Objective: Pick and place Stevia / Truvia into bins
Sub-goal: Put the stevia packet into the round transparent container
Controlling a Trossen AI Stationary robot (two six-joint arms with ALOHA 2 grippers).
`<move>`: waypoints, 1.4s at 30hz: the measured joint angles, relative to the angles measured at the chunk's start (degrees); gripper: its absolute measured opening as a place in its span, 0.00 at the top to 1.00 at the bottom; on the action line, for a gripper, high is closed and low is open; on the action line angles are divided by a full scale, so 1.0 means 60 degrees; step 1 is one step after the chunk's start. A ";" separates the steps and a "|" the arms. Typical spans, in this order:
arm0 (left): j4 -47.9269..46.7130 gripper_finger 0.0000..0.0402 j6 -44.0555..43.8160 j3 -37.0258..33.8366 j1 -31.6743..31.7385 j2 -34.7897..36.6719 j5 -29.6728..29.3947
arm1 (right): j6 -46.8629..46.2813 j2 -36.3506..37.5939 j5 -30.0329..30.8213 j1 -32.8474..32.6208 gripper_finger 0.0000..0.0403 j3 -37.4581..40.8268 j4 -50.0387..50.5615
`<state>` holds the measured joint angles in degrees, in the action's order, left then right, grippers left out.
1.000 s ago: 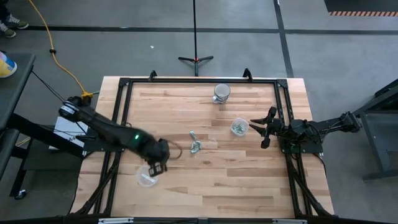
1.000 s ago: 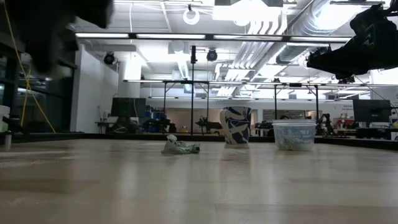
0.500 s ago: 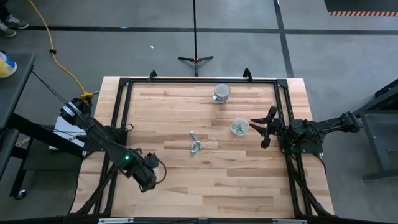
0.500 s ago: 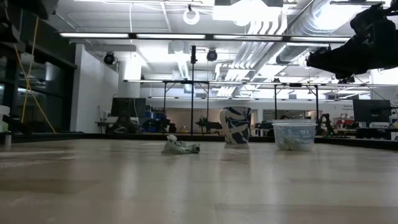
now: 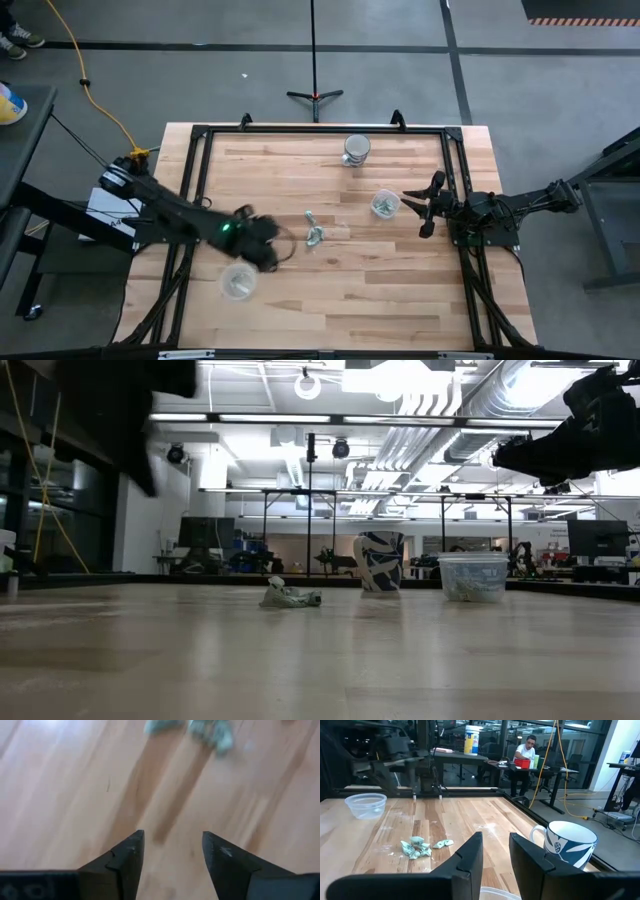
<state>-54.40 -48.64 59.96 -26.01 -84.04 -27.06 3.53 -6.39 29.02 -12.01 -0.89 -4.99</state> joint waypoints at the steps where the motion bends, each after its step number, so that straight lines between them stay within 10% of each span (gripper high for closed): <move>1: 0.0515 0.42 0.0799 0.0000 0.0342 -0.0058 0.0029 | 0.0006 0.0000 0.0000 0.0000 0.78 0.0000 0.0000; 10: 0.3724 0.48 0.7448 0.0000 0.3242 -0.1051 0.1863 | 0.0066 -0.0001 -0.0023 0.0000 0.78 -0.0004 0.0002; 25: 0.5295 0.56 1.2425 -0.0007 0.5546 -0.2400 0.4157 | 0.0066 0.0000 -0.0049 0.0000 0.78 -0.0011 0.0124; 42: 0.6097 0.51 1.2891 0.0000 0.5135 -0.3361 0.4427 | -0.0003 0.0000 -0.0051 0.0000 0.78 -0.0033 0.0277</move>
<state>-17.82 28.71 59.96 4.80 -104.21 -0.49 3.51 -6.39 28.71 -12.01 -1.08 -3.32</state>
